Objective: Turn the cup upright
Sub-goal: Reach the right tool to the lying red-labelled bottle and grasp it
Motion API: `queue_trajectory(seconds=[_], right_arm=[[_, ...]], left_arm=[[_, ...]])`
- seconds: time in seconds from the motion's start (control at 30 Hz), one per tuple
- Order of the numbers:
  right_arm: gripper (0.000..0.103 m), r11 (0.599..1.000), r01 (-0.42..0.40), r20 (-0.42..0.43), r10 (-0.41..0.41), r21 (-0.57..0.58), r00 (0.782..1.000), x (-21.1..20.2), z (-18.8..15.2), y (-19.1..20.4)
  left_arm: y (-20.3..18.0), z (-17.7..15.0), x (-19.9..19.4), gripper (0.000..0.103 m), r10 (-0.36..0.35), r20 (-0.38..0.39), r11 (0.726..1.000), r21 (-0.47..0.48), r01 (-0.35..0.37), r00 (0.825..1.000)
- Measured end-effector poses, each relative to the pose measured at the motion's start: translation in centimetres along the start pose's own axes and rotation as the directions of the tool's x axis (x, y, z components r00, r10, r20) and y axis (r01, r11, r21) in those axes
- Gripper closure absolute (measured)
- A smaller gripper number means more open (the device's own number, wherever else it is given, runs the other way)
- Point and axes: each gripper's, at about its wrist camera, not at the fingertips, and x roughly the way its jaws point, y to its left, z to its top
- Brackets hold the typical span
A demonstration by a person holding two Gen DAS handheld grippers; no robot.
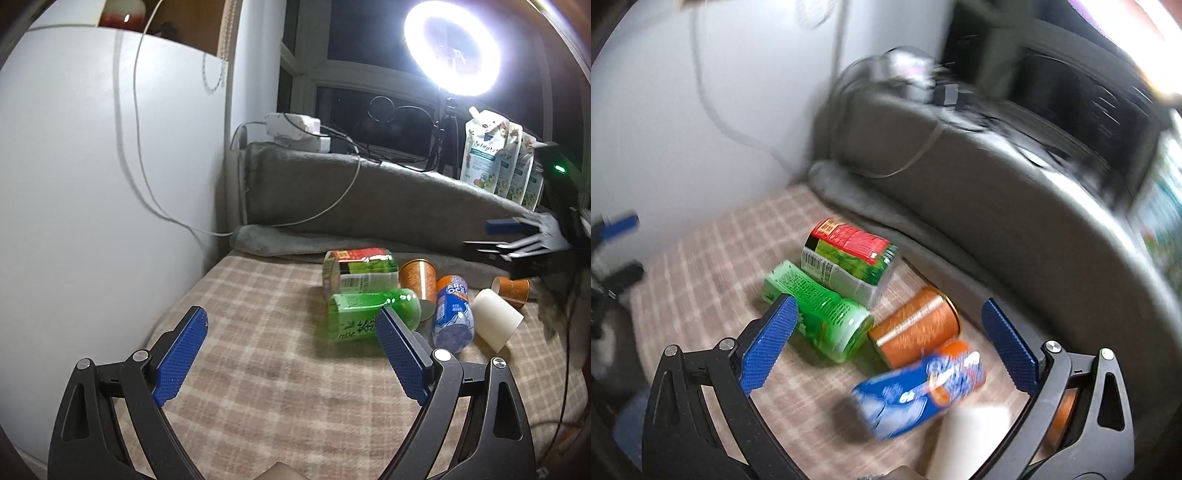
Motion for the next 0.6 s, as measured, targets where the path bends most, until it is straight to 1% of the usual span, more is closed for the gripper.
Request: queue_trajectory(seconds=[0.1,0.17,0.27,0.37,0.5,0.6], right_arm=[[0.007,0.993,-0.045,-0.090,0.035,-0.105,0.995,3.5,2.2,0.5],[0.008,0.983,-0.068,-0.131,0.046,-0.173,0.990,5.4,3.1,0.8],[0.009,0.954,-0.126,-0.192,0.074,-0.273,0.979,7.9,4.1,2.1],[0.009,0.921,-0.162,-0.246,0.075,-0.356,0.966,9.8,4.7,3.2],[0.009,0.888,-0.213,-0.304,0.087,-0.408,0.949,11.7,5.2,4.0],[0.009,0.863,-0.240,-0.347,0.081,-0.445,0.934,13.3,5.2,4.5]], left_arm=[[0.6,-0.2,0.0,0.011,0.013,-0.010,1.000,-0.011,-0.013,1.000],[0.9,-0.2,0.0,0.011,0.020,-0.014,1.000,-0.020,-0.020,1.000],[1.6,-0.1,0.0,0.011,0.036,-0.015,0.999,-0.036,-0.036,0.999],[2.5,0.0,0.1,0.011,0.057,-0.018,0.997,-0.051,-0.058,0.998],[3.5,0.0,0.3,0.011,0.079,-0.027,0.994,-0.072,-0.081,0.996],[4.0,0.1,0.5,0.011,0.092,-0.035,0.992,-0.083,-0.095,0.995]])
